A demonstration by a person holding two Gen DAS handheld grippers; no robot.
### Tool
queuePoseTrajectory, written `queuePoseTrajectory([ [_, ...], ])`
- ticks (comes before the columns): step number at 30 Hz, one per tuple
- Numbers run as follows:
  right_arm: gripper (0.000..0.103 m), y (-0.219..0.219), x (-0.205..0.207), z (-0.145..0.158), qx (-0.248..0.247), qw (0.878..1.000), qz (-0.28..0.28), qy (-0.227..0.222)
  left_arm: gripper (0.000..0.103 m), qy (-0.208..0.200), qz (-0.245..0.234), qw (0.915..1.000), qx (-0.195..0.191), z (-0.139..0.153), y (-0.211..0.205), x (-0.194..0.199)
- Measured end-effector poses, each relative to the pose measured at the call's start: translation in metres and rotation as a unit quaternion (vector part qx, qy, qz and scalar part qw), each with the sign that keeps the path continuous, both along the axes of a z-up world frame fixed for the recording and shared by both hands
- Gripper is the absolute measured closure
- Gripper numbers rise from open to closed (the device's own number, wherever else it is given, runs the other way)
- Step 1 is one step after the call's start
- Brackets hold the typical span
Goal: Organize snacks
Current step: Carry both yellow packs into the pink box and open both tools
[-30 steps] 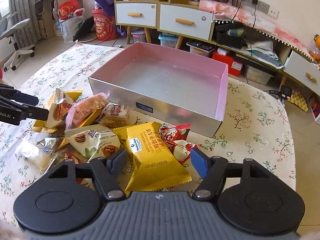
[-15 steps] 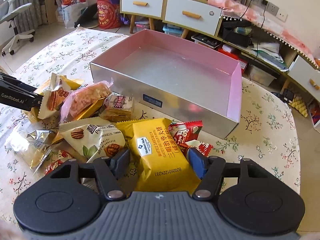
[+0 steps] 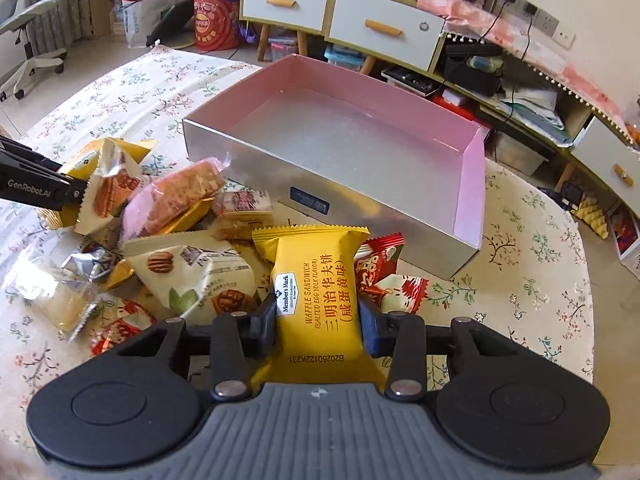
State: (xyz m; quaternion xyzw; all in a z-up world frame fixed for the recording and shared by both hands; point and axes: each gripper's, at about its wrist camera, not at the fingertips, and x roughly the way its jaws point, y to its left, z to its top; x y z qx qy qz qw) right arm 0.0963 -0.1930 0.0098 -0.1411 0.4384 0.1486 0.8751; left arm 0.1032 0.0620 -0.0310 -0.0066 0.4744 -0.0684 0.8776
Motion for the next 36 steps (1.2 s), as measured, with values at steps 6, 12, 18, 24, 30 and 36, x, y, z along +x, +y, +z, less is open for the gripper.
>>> queuePoseTrajectory([
  [6, 0.066, -0.002, -0.004, 0.014, 0.013, 1.0, 0.001, -0.015, 0.069, -0.013, -0.004, 0.9999, -0.005, 0.014, 0.0, -0.004],
  [12, 0.066, -0.008, -0.002, 0.026, 0.03, 0.999, -0.011, -0.034, 0.069, -0.03, -0.004, 0.9995, -0.011, 0.027, 0.001, -0.006],
  [18, 0.066, -0.013, 0.009, 0.037, 0.052, 0.997, -0.032, -0.053, 0.069, -0.054, -0.009, 0.9984, -0.012, 0.045, -0.006, -0.001],
  [24, 0.066, -0.011, 0.025, 0.04, 0.061, 0.995, -0.047, -0.07, 0.069, -0.068, -0.02, 0.9972, -0.024, 0.055, -0.023, 0.026],
  [30, 0.066, -0.018, 0.052, 0.044, 0.059, 0.992, -0.07, -0.091, 0.069, -0.073, -0.046, 0.996, -0.024, 0.05, -0.055, 0.059],
  [36, 0.066, -0.02, 0.097, 0.03, 0.033, 0.993, -0.062, -0.094, 0.068, -0.08, -0.081, 0.9935, -0.007, 0.039, -0.086, 0.097],
])
